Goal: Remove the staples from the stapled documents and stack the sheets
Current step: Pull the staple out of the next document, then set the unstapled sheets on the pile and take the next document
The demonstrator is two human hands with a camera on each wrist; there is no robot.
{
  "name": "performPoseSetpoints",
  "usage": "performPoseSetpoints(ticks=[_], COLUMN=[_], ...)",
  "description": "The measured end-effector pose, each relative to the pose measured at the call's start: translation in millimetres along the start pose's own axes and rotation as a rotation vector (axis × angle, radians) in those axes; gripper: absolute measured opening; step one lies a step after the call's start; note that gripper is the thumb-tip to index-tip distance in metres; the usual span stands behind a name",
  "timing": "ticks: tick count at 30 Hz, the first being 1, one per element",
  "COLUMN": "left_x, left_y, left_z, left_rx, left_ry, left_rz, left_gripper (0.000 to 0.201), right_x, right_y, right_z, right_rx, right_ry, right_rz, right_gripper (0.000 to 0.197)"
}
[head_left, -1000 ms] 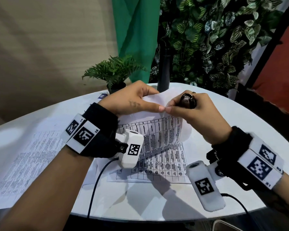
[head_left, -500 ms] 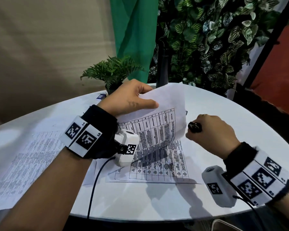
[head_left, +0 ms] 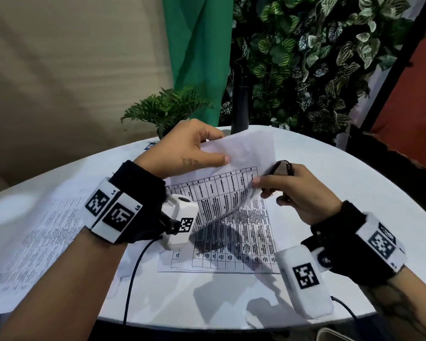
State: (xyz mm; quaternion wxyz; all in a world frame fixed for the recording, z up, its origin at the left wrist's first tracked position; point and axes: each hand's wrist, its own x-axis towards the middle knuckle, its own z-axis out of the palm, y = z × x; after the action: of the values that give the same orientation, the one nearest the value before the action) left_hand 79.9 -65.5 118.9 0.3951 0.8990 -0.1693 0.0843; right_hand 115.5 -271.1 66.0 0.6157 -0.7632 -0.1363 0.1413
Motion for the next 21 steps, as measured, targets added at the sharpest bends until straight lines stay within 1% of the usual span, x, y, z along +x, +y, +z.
performPoseSetpoints(ticks=[3,5,6,9,10,11,13,14,15,16,18,19,21], left_x=[-7.6,-20.0,-27.0,-43.4,-46.0,-47.9,-49.2,-48.7,-47.9,-47.3,-51.1,-55.2,-70.9], left_y=[-4.3,-14.4,-22.1,-41.6,-47.2,-51.3,-54.8,-52.1,-47.6,-42.8,-33.8,-31.3,-38.5], left_z=[-23.3,-47.3,-57.3,-60.4,-55.5,-47.9,-30.0,-19.5,-10.5,-3.8,-1.4,-6.1,-24.8], left_rx=[0.098,0.079,0.032,-0.241,-0.338,-0.418,-0.541,-0.584,-0.602,-0.599,-0.563,-0.531,-0.470], left_ry=[0.034,0.112,0.181,0.451,0.490,0.488,0.433,0.433,0.465,0.520,0.639,0.678,0.708], left_rz=[-0.046,-0.058,-0.058,-0.069,-0.071,-0.070,-0.051,-0.035,-0.020,-0.003,0.006,-0.008,-0.057], left_gripper=[0.011,0.018,0.022,0.017,0.019,0.026,0.049,0.056,0.058,0.056,0.042,0.034,0.020], right_x=[2.5,4.0,3.9,0.4,-1.1,-2.8,-5.3,-5.7,-6.6,-7.2,-8.3,-8.7,-8.3], right_y=[-8.0,-16.1,-20.1,-32.9,-36.7,-40.0,-45.7,-47.4,-49.2,-50.0,-51.0,-50.9,-47.6], right_z=[-6.6,-16.5,-21.7,-32.8,-35.2,-36.6,-37.5,-36.8,-34.9,-32.7,-27.6,-25.9,-24.2], right_rx=[0.032,0.077,0.100,0.169,0.190,0.213,0.253,0.267,0.275,0.277,0.271,0.266,0.229], right_ry=[0.087,0.164,0.199,0.272,0.283,0.285,0.278,0.275,0.268,0.259,0.236,0.219,0.177], right_rz=[-0.054,-0.088,-0.109,-0.164,-0.173,-0.176,-0.176,-0.171,-0.165,-0.159,-0.152,-0.145,-0.119], right_gripper=[0.020,0.026,0.025,0.015,0.013,0.012,0.011,0.011,0.011,0.011,0.006,0.004,0.012])
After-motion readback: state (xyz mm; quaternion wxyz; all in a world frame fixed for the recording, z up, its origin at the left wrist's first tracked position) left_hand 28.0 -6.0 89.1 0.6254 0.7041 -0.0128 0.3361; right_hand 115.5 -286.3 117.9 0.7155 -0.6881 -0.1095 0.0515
